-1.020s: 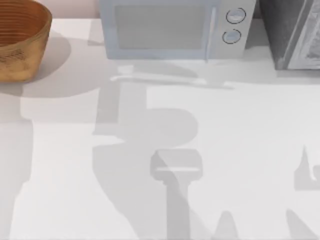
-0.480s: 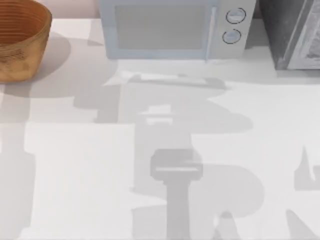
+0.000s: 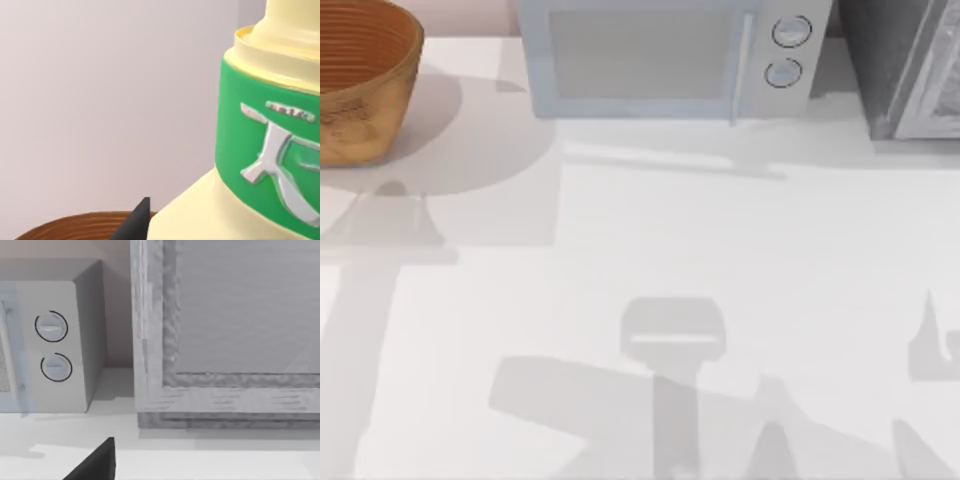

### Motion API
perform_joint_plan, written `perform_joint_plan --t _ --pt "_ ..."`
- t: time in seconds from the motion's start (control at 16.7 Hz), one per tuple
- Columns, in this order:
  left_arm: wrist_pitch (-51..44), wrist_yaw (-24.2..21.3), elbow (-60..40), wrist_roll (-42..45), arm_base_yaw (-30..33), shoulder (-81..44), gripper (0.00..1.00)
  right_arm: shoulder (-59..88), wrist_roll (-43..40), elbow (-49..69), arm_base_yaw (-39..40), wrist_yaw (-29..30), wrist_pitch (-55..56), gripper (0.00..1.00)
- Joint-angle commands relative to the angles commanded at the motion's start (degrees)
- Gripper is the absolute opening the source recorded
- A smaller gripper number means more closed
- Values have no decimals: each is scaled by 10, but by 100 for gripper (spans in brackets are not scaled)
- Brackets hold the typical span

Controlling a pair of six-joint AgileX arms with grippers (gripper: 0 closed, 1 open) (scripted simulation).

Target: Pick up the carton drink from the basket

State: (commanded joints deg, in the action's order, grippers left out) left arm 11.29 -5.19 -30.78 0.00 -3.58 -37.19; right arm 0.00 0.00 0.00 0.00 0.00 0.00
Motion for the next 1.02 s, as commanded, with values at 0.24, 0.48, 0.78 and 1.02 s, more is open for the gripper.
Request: perform_joint_plan --t 0.24,0.48,0.78,1.02 --pt "-59 27 165 0 19 218 0 0 0 0 0 0 0 100" --pt "-102 47 280 0 32 342 0 0 0 0 0 0 0 100" --pt "-113 52 308 0 36 372 0 0 0 0 0 0 0 100" --pt "-108 55 308 0 33 362 0 0 0 0 0 0 0 100"
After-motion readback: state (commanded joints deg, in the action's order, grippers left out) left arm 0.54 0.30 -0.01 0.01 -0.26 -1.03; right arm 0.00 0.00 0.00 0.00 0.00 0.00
